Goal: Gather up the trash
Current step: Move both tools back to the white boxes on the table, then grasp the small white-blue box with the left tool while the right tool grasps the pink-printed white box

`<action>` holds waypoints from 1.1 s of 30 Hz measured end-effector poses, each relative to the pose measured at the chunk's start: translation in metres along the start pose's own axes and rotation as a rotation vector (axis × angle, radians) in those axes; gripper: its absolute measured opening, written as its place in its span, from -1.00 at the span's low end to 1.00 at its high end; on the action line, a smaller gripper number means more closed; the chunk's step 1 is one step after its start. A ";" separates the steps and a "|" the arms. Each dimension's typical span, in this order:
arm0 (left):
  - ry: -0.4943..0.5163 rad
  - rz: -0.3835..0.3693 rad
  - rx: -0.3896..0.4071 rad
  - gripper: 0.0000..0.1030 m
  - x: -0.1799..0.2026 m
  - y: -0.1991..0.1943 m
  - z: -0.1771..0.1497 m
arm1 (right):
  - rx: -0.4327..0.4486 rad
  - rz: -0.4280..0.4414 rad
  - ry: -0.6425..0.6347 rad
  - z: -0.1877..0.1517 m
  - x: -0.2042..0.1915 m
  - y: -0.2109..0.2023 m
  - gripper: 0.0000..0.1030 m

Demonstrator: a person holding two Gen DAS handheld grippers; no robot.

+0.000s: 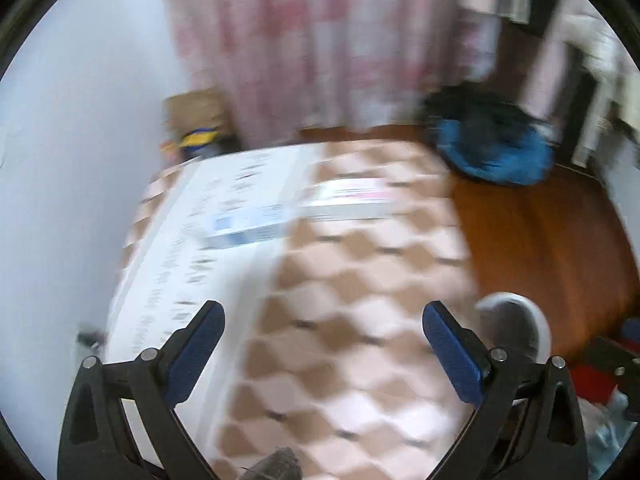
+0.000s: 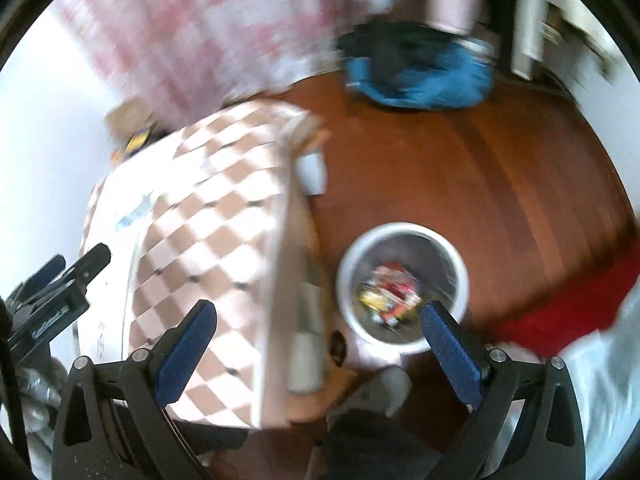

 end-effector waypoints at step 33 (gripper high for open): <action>0.558 -0.083 -0.141 0.95 -0.074 0.176 0.054 | -0.399 -0.092 -0.269 0.133 -0.186 0.257 0.23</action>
Point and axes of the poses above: each gripper's, at about its wrist camera, not at the fingertips, and y roughly the way its jaws point, x to its right, z to its top, the point moved 5 cm from there along y, roughly the way its jaws point, and after that the axes turned 11 degrees about y, right-handed, at the moved point
